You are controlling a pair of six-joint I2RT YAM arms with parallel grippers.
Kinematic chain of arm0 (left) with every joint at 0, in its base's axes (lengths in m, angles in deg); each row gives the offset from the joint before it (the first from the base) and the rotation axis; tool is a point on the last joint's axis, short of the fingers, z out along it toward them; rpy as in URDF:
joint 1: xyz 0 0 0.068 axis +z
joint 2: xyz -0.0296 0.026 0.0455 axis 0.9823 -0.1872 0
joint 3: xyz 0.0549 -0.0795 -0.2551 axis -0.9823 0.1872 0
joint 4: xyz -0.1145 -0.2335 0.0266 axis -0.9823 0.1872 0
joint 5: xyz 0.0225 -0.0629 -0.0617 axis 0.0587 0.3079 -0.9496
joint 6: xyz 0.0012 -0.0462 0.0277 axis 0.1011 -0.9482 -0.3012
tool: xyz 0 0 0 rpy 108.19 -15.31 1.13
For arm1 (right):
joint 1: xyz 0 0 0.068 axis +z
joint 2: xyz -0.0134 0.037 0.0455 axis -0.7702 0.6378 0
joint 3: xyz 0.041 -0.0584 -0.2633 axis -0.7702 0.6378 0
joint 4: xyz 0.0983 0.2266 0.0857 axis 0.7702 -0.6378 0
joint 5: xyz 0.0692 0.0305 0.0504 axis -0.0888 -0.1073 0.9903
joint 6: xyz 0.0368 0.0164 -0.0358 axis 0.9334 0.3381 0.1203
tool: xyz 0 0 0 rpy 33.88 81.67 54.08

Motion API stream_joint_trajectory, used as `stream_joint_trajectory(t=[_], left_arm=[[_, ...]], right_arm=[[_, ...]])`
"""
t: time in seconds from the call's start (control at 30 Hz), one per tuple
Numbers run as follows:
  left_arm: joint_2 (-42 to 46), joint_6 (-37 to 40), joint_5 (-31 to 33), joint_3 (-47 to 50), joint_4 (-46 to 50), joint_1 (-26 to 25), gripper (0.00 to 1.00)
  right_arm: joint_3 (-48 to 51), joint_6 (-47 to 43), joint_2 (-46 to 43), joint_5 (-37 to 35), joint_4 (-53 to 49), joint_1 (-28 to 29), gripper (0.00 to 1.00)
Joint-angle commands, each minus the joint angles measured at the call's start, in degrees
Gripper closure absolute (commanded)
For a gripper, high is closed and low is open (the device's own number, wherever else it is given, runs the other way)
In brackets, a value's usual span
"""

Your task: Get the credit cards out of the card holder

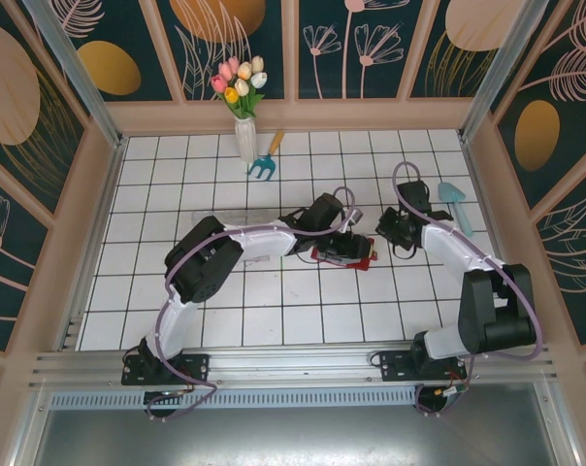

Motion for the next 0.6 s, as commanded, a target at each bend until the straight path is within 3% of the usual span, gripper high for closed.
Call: stream_joint_trajectory(t=[0.0,0.37,0.57], left_arm=[[-1.06,1.69,-1.13,-0.83,1.85,0.1,0.51],[-0.2,1.75,-1.3,3.25,0.45,0.1,0.55],[1.68,1.86,0.41,4.36,0.24,0.17,0.55]], right_arm=[[-0.41,-0.75,-0.32,0.97,-1.89,-0.47,0.83],[0.91,2.08,5.75,15.01,7.1,-0.49,0.91],[2.67,2.43,10.47,16.7,8.91,-0.51,0.94]])
